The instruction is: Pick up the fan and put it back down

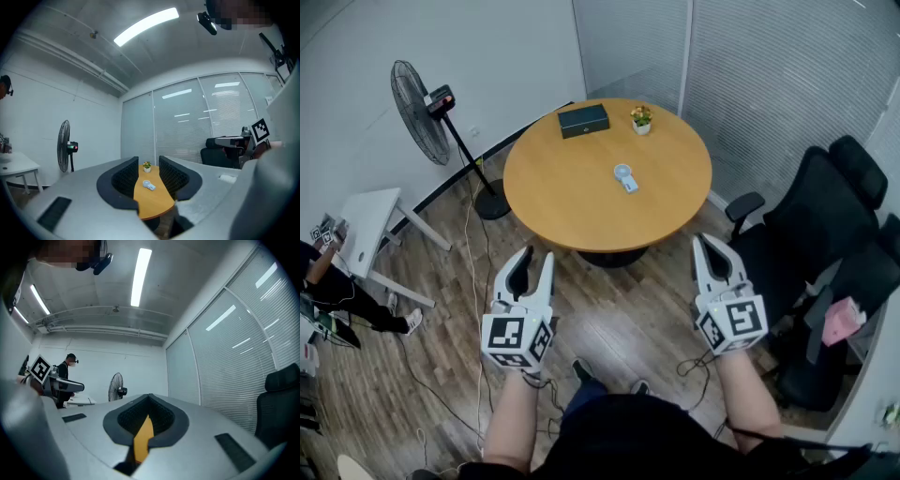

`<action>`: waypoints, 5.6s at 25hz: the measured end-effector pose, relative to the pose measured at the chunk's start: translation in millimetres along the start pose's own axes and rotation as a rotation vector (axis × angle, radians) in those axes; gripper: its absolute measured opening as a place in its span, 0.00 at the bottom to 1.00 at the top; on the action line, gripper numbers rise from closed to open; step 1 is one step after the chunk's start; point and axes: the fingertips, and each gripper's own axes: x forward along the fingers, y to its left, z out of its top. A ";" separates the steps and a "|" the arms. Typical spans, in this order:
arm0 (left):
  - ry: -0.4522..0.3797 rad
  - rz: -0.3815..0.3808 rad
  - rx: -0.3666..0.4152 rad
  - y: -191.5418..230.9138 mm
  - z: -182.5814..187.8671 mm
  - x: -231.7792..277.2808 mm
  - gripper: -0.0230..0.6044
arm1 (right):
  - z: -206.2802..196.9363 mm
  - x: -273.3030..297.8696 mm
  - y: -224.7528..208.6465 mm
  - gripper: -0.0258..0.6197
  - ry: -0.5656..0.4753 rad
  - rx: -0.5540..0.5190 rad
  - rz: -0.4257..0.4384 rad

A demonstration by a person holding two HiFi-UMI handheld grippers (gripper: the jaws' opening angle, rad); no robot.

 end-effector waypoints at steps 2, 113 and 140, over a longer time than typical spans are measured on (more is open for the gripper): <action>-0.005 0.000 0.008 -5.5 5.8 -6.7 0.25 | 4.1 -8.7 0.2 0.04 -0.003 -0.001 -0.005; 0.259 -0.098 -0.127 254.1 -133.0 505.7 0.43 | -228.9 513.3 -195.7 0.34 0.301 0.125 -0.135; 0.461 -0.170 -0.208 319.0 -239.8 512.5 0.43 | -489.9 515.6 -137.6 0.42 0.900 0.089 -0.012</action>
